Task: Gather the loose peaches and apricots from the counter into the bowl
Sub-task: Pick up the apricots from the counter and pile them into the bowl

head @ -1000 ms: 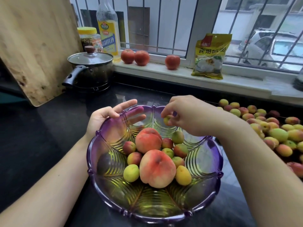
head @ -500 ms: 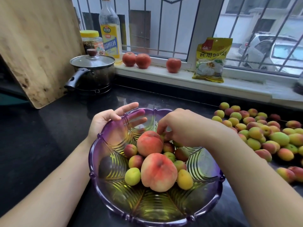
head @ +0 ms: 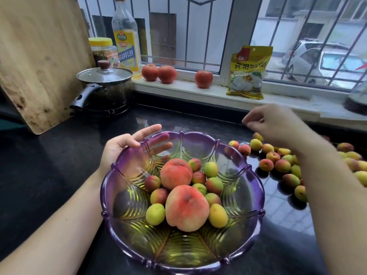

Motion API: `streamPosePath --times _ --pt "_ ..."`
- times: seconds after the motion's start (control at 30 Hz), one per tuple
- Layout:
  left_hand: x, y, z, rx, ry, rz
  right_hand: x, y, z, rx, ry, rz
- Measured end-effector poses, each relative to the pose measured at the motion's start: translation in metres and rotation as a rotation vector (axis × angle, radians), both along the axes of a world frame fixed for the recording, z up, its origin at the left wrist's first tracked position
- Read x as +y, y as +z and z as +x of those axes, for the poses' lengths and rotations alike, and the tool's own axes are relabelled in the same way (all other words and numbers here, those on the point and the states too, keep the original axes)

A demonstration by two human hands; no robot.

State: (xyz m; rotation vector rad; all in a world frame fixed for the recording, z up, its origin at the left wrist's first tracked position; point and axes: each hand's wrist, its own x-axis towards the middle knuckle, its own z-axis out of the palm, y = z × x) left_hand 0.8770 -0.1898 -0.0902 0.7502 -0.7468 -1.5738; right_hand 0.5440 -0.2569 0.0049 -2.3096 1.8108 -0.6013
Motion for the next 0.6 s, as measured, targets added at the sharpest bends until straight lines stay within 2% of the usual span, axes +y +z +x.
streamPosePath --times 0.1,0.23,0.37,0.43,0.5,0.6 --pt "0.000 -0.001 -0.001 0.018 -0.020 -0.023 -0.008 -0.026 0.019 0.133 0.058 0.082" --pt "-0.001 0.001 -0.003 0.041 -0.005 -0.005 -0.018 -0.050 0.034 0.480 -0.006 0.051" --pt "-0.001 0.002 -0.001 0.075 -0.032 0.002 -0.021 -0.062 0.036 0.500 -0.050 0.125" --pt "0.000 0.002 -0.002 0.065 -0.039 -0.003 -0.019 -0.063 0.034 0.467 -0.040 0.077" --pt "0.000 0.002 -0.002 0.051 -0.035 -0.002 -0.016 -0.058 0.033 0.334 -0.036 -0.014" --pt "0.001 0.002 -0.003 0.029 -0.038 -0.002 -0.006 -0.030 0.032 -0.171 -0.012 -0.070"
